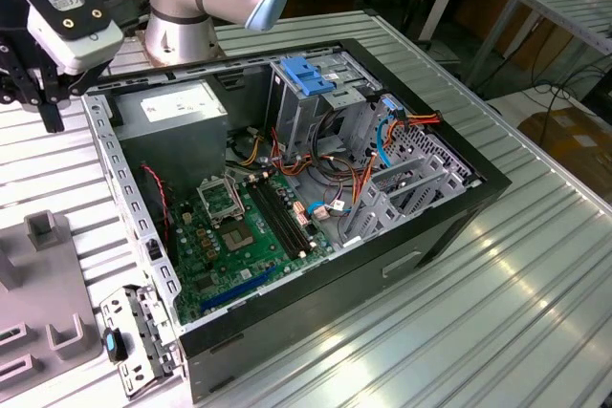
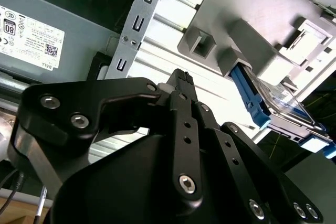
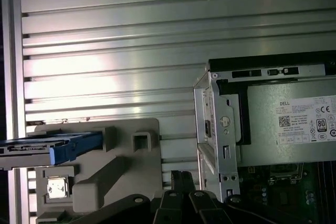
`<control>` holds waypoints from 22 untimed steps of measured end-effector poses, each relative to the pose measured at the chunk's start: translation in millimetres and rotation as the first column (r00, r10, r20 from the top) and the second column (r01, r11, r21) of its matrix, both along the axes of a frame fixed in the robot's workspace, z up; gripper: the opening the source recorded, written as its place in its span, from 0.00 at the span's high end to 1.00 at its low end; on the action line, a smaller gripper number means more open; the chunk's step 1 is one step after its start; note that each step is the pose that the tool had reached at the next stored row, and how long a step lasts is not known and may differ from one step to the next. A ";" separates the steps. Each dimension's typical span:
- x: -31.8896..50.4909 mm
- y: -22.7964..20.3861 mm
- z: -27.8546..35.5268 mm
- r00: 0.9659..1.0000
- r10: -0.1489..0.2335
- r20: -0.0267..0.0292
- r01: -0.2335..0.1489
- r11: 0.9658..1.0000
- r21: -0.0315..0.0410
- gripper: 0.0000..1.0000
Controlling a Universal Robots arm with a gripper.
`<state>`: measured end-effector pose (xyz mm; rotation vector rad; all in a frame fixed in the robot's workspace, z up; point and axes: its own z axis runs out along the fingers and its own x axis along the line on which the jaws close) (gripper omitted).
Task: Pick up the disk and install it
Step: 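Reach for the disk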
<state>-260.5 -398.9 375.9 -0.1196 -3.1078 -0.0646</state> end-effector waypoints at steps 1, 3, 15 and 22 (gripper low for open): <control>-0.3 0.0 -0.1 1.000 0.000 0.000 0.000 1.000 0.000 0.89; -1.5 0.0 -0.2 1.000 0.000 0.000 0.000 1.000 0.000 0.89; -11.2 0.0 -1.3 1.000 0.000 0.000 0.000 1.000 0.000 0.89; -20.7 0.0 -1.7 1.000 0.000 0.000 0.000 1.000 0.000 0.89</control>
